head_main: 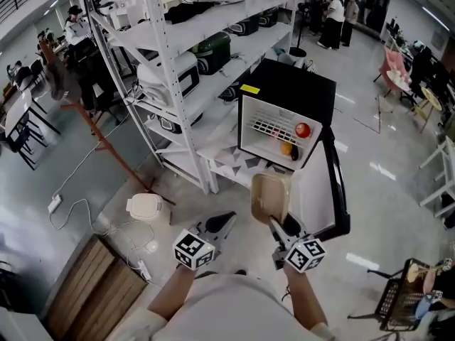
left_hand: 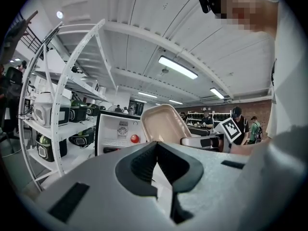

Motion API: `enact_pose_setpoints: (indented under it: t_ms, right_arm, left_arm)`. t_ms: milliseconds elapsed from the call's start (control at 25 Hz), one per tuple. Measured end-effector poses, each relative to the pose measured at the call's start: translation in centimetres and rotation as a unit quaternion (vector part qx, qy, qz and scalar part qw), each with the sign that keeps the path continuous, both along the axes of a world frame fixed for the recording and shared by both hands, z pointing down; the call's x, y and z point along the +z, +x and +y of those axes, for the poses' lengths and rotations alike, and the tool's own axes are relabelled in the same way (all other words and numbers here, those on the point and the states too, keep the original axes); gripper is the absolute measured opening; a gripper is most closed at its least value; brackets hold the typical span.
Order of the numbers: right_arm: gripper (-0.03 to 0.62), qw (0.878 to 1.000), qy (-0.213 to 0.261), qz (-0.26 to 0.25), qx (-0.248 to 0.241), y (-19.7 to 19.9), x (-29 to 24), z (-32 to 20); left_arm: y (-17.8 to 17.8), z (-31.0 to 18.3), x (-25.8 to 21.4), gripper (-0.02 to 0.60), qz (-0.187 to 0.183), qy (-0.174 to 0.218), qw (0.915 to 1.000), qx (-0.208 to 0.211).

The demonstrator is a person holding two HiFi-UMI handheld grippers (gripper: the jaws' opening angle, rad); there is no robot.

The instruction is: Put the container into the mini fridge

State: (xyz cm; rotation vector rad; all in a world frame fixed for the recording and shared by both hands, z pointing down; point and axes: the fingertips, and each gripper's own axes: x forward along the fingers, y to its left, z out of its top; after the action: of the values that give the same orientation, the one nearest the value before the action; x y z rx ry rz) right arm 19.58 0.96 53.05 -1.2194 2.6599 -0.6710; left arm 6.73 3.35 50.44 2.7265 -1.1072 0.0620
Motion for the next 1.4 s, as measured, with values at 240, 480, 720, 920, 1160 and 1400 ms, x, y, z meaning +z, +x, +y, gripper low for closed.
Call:
enact_pose_setpoints:
  t_ms: [240, 480, 720, 920, 1160, 1400]
  right_arm:
    - [0.233, 1.000, -0.006, 0.003, 0.001, 0.2, 0.5, -2.0]
    - [0.233, 1.000, -0.009, 0.013, 0.021, 0.5, 1.2, -4.6]
    - [0.233, 0.998, -0.011, 0.016, 0.058, 0.5, 1.4, -7.8]
    - [0.233, 0.997, -0.014, 0.029, 0.070, -1.8, 1.6, -10.5]
    - [0.233, 0.995, -0.017, 0.041, 0.093, -4.4, 1.9, -13.9]
    - [0.233, 0.990, -0.021, 0.042, 0.129, -6.1, 2.1, -17.0]
  left_arm:
    - [0.0, -2.1, 0.5, 0.005, 0.007, -0.008, 0.9999, -0.008]
    - [-0.6, -4.7, 0.9, 0.005, 0.017, -0.003, 0.9999, 0.000]
    - [-2.0, -9.3, 1.0, 0.005, 0.024, 0.000, 0.9995, 0.018]
    - [-4.1, -13.2, 1.1, 0.005, 0.029, 0.006, 0.9990, 0.033]
    - [-6.8, -17.6, 1.8, 0.005, 0.023, -0.002, 0.9983, 0.053]
    - [-8.6, -21.4, 2.2, 0.005, 0.022, -0.005, 0.9965, 0.080]
